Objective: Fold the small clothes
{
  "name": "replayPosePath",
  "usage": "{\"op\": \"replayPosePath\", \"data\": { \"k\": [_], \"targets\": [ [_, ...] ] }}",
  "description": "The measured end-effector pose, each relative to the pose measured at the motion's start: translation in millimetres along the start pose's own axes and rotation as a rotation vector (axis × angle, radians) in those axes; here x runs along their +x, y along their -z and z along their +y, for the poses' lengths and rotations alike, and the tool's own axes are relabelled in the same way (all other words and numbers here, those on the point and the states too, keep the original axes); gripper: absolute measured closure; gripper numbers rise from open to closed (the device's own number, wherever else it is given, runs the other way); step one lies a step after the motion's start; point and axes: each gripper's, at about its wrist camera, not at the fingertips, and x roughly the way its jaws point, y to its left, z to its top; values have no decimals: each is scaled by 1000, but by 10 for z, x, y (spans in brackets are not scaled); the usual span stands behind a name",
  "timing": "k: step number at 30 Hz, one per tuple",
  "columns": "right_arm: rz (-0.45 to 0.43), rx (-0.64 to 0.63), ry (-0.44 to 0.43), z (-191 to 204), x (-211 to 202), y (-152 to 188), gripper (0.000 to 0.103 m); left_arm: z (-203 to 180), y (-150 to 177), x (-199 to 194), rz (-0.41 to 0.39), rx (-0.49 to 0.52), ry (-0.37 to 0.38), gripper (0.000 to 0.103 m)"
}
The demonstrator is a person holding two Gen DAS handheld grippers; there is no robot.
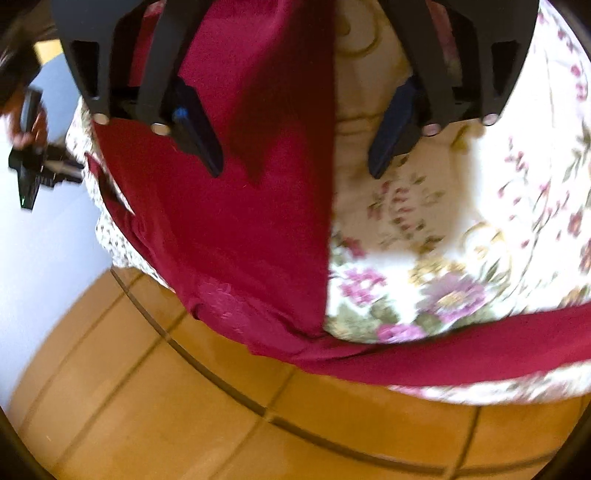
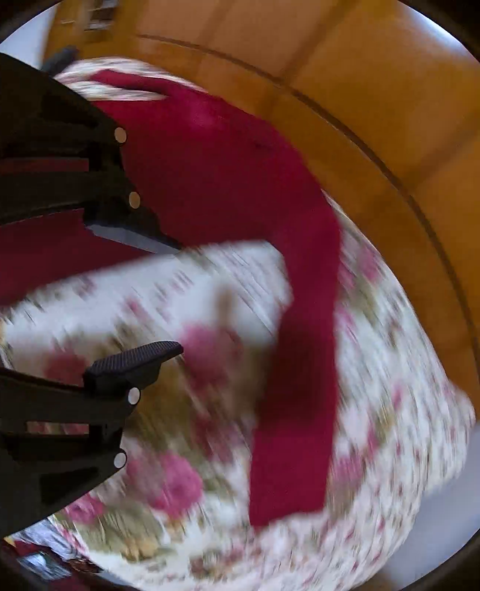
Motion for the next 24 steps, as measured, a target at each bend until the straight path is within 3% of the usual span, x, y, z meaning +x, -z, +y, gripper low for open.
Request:
{"op": "replayPosePath", "data": {
  "k": [3, 8, 14, 17, 18, 19, 22, 24],
  "targets": [
    [90, -14, -7, 129, 181, 200, 46, -49, 77, -52, 37, 67, -22, 34],
    [221, 32, -23, 47, 494, 426, 45, -262, 275, -70, 96, 262, -83, 34],
    [255, -45, -31, 243, 582, 577, 47, -296, 362, -104, 102, 213, -73, 34],
    [263, -122, 8, 405, 611, 664, 70, -411, 401, -84, 118, 282, -94, 62],
    [263, -133, 3, 427, 618, 666, 84, -429, 414, -100, 119, 299, -96, 79],
    [263, -145, -4, 457, 607, 668, 92, -446, 414, -116, 130, 304, -79, 90],
    [231, -166, -8, 528, 482, 629, 93, -447, 352, -194, 143, 261, -23, 94],
    [190, -175, -46, 549, 308, 584, 94, -541, 336, -331, 147, 288, 36, 95]
  ]
}}
